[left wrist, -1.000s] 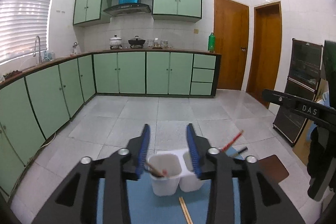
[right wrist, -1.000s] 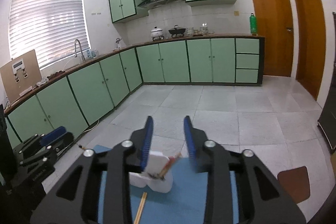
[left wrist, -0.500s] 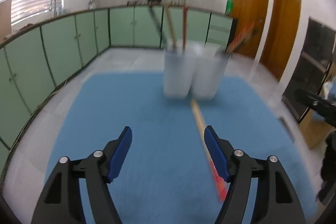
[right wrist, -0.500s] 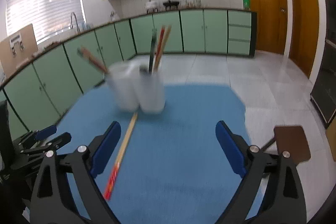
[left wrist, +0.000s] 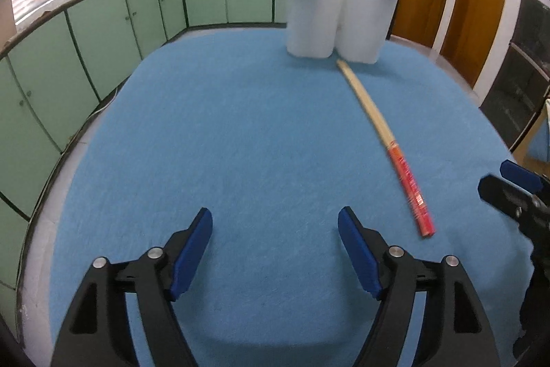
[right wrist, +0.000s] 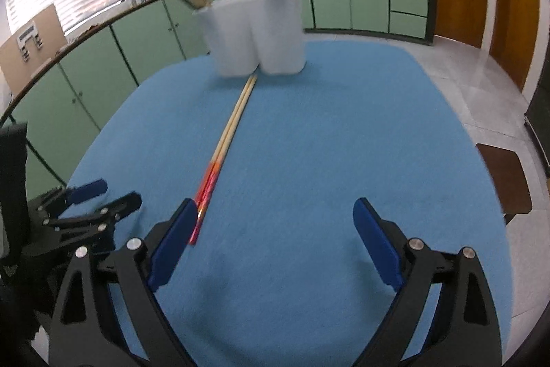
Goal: Organize utensils
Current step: 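Move both open tools back to the last two red-banded chopsticks, then grasp one red-banded chopstick with the right tool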
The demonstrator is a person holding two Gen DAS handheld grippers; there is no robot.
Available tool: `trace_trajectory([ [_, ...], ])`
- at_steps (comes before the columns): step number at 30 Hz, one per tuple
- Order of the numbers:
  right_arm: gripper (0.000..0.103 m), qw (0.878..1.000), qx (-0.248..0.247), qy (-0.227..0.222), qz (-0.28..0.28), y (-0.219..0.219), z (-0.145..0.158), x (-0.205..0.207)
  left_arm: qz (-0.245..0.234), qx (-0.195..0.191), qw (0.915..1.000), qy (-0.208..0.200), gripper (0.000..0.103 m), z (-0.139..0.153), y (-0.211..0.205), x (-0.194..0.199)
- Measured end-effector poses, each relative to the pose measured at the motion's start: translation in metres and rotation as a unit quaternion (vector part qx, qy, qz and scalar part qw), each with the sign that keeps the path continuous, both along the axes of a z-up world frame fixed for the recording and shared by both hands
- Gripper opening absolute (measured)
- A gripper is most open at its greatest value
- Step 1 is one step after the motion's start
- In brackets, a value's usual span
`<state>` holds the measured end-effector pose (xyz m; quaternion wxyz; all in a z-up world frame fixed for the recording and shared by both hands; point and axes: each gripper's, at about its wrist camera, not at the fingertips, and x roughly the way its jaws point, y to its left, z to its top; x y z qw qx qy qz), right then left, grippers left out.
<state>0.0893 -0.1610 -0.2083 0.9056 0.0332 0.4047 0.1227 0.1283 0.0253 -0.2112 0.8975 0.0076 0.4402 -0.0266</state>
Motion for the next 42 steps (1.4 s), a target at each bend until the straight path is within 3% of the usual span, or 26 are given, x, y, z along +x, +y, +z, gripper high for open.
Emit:
trace_trajectory([
  [7, 0.079, 0.999, -0.016, 0.022, 0.026, 0.025, -0.013, -0.003, 0.016, -0.003, 0.9999, 0.003, 0.078, -0.001, 0.013, -0.002],
  [21, 0.078, 0.998, -0.048, 0.035, 0.028, 0.036, -0.018, 0.007, 0.013, -0.002, 0.9999, 0.006, 0.083, 0.000, 0.014, -0.003],
  [28, 0.076, 0.998, -0.055, 0.030, -0.013, 0.017, -0.015, 0.006, 0.012, -0.004, 0.9999, 0.006, 0.084, 0.000, 0.015, -0.003],
  [33, 0.066, 0.999, -0.009, 0.031, 0.014, 0.012, -0.016, -0.003, 0.013, -0.004, 0.9999, 0.005, 0.084, 0.000, 0.016, -0.004],
  [42, 0.037, 0.999, -0.024, 0.028, 0.036, 0.030, -0.014, -0.006, 0.015, -0.004, 0.9999, 0.006, 0.084, -0.001, 0.014, -0.003],
])
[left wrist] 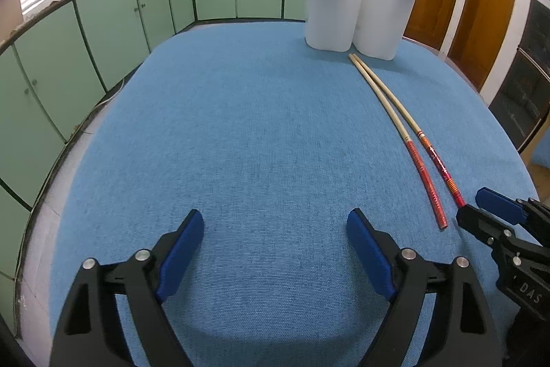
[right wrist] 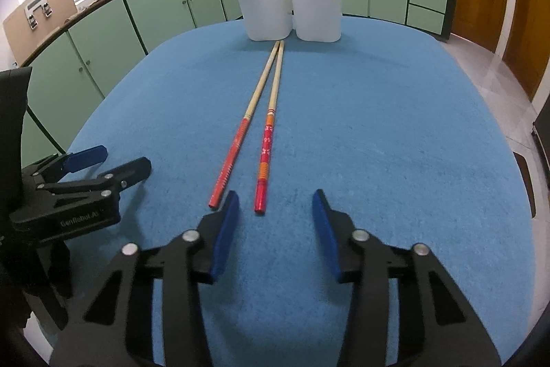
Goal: Organize utensils
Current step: 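Grasp one red-banded chopstick with the right tool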
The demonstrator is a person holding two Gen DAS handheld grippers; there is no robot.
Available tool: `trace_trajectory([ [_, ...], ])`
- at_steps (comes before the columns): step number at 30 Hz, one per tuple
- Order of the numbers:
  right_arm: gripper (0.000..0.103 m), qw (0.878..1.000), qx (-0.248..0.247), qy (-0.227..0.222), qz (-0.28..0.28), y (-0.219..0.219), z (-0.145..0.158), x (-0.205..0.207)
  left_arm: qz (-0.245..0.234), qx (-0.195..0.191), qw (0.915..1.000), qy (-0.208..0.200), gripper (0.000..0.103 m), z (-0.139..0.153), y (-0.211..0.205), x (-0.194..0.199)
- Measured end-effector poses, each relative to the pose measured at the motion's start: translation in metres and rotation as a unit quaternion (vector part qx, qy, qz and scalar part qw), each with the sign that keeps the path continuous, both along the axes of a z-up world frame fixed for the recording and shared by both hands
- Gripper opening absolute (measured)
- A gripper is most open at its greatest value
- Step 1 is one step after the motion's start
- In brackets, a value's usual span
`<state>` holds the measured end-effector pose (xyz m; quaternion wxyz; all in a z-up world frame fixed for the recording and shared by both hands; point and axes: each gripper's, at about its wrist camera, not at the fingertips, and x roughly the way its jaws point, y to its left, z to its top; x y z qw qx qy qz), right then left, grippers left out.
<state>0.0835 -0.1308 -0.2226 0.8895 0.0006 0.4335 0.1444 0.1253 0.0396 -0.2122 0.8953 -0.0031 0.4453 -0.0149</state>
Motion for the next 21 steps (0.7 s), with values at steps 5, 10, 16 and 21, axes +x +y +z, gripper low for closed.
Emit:
trace_trajectory([
  [5, 0.032, 1.000, -0.030, -0.005, -0.003, 0.009, -0.001, 0.002, 0.000, 0.002, 1.0000, 0.000, 0.084, 0.000, -0.001, 0.000],
  [10, 0.005, 1.000, -0.025, -0.004, 0.012, 0.013, -0.001, 0.003, 0.000, 0.003, 1.0000, 0.000, 0.084, 0.000, -0.001, 0.000],
  [16, 0.005, 1.000, -0.002, 0.001, -0.004, -0.002, 0.000, 0.003, 0.002, 0.006, 1.0000, 0.000, 0.084, -0.001, -0.001, 0.000],
  [21, 0.005, 0.999, -0.015, -0.001, -0.034, -0.023, 0.001, -0.004, 0.006, 0.006, 1.0000, 0.000, 0.083, -0.001, -0.004, -0.002],
])
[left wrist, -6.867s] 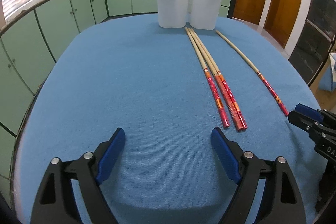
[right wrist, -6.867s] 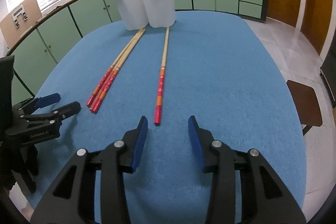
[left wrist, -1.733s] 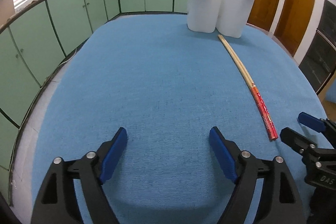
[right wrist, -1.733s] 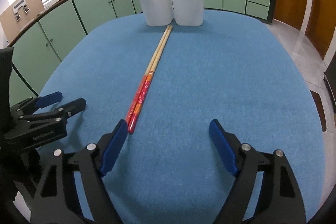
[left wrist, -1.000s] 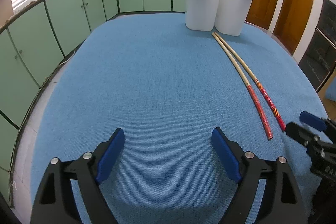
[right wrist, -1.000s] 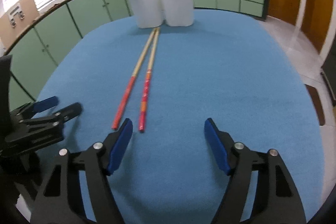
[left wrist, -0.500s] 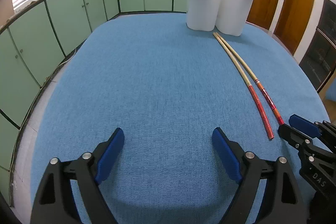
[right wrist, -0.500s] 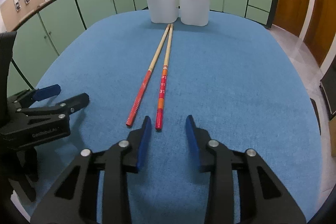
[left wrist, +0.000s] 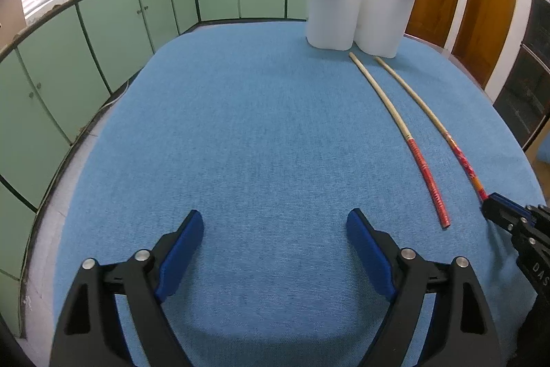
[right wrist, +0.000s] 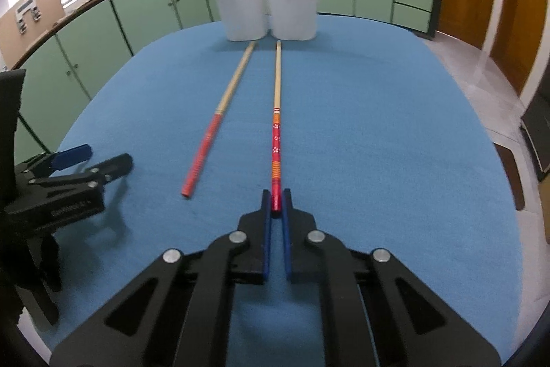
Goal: Organize utensils
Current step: 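Grasp one red-banded chopstick with the right tool, then grasp the other red-banded chopstick with the left tool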
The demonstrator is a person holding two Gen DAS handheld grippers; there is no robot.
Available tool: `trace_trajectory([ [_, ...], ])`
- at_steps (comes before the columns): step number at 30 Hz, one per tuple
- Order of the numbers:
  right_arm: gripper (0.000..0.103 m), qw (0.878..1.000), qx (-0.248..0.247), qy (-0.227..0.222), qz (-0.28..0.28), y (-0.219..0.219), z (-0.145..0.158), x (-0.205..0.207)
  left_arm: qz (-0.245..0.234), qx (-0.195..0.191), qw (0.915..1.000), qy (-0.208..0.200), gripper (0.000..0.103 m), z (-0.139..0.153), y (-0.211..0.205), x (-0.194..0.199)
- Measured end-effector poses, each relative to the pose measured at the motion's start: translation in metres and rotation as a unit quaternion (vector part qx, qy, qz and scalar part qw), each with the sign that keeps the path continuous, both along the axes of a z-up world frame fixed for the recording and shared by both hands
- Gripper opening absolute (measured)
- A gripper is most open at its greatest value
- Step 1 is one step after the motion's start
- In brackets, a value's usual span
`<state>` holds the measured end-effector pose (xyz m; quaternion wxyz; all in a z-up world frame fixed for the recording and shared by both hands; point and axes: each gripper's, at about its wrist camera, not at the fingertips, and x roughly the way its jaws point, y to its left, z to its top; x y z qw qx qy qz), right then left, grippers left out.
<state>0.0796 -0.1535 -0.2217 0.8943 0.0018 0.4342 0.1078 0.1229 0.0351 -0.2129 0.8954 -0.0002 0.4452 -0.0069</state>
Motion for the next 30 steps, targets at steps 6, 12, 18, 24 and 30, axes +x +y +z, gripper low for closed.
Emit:
trace_trajectory([
  [6, 0.005, 0.999, 0.005, 0.001, -0.033, -0.029, -0.002, 0.002, -0.019, -0.033, 0.9993, -0.006, 0.083, 0.002, -0.015, -0.005],
  [12, 0.005, 1.000, 0.003, 0.002, -0.029, -0.037, -0.004, 0.008, -0.040, -0.035, 0.9985, -0.007, 0.082, 0.003, -0.039, -0.009],
  [18, 0.005, 1.000, 0.008, 0.004, -0.023, -0.045, -0.003, 0.010, -0.058, -0.045, 0.9973, -0.006, 0.082, 0.004, -0.057, -0.011],
  [24, 0.005, 1.000, 0.016, 0.006, -0.018, -0.048, -0.003, 0.011, -0.070, -0.030, 0.9971, -0.003, 0.082, 0.002, -0.072, -0.008],
  [30, 0.005, 1.000, 0.017, 0.006, -0.018, -0.048, -0.003, 0.011, -0.063, -0.005, 0.9980, 0.000, 0.075, 0.000, -0.079, -0.001],
])
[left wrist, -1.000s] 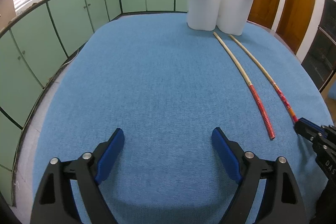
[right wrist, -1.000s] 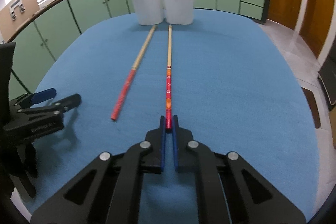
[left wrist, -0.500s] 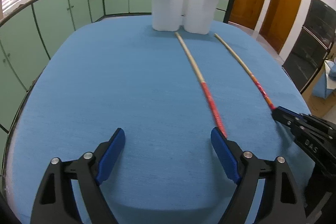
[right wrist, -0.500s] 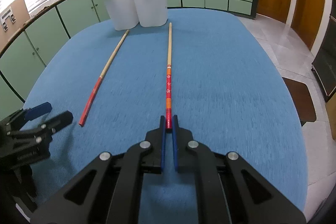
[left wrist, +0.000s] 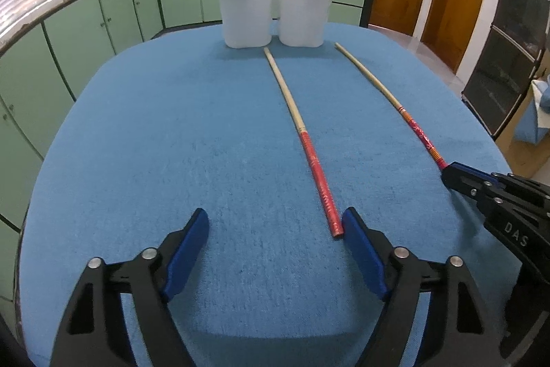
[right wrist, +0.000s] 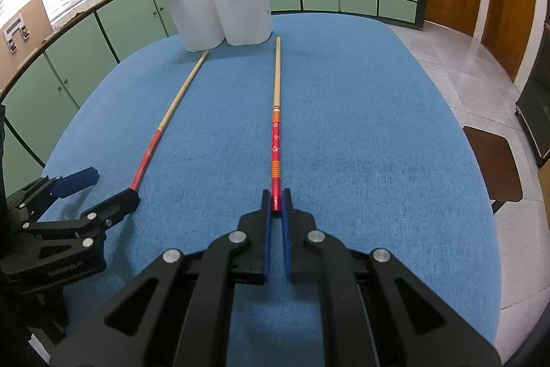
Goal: Organize utensils
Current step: 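Grasp the other red-banded chopstick with the left tool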
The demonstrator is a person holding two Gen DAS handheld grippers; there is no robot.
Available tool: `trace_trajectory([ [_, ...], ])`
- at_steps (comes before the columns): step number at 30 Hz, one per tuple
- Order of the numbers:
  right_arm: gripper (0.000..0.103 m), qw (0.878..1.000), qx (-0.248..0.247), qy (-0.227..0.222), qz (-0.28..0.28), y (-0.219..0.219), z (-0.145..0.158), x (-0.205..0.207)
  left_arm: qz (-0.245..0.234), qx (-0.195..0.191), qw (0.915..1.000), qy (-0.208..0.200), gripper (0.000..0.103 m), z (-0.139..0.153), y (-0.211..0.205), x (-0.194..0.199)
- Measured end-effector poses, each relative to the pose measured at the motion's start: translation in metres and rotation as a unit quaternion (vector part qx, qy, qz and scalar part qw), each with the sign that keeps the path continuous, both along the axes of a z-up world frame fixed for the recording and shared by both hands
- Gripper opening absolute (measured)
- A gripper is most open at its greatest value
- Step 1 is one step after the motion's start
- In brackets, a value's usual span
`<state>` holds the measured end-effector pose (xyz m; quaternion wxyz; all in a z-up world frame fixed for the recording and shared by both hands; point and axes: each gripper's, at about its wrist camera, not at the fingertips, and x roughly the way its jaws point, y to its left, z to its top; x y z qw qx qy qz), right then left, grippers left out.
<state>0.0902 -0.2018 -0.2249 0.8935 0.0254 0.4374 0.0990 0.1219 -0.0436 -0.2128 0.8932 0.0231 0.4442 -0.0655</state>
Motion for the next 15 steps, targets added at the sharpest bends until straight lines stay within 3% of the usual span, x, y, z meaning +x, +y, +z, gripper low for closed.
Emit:
trace_trajectory([
  [8, 0.006, 1.000, -0.006, -0.002, -0.001, 0.000, 0.000, -0.001, 0.015, -0.024, 0.9995, -0.011, 0.021, 0.003, 0.010, -0.003],
  [11, 0.008, 1.000, -0.008, -0.003, -0.003, 0.000, 0.000, -0.005, 0.019, -0.039, 0.9990, -0.011, 0.007, 0.003, 0.015, -0.003],
  [15, 0.006, 1.000, -0.013, -0.005, -0.002, 0.002, 0.000, -0.006, 0.018, -0.044, 0.9988, -0.011, 0.006, 0.003, 0.015, -0.003],
])
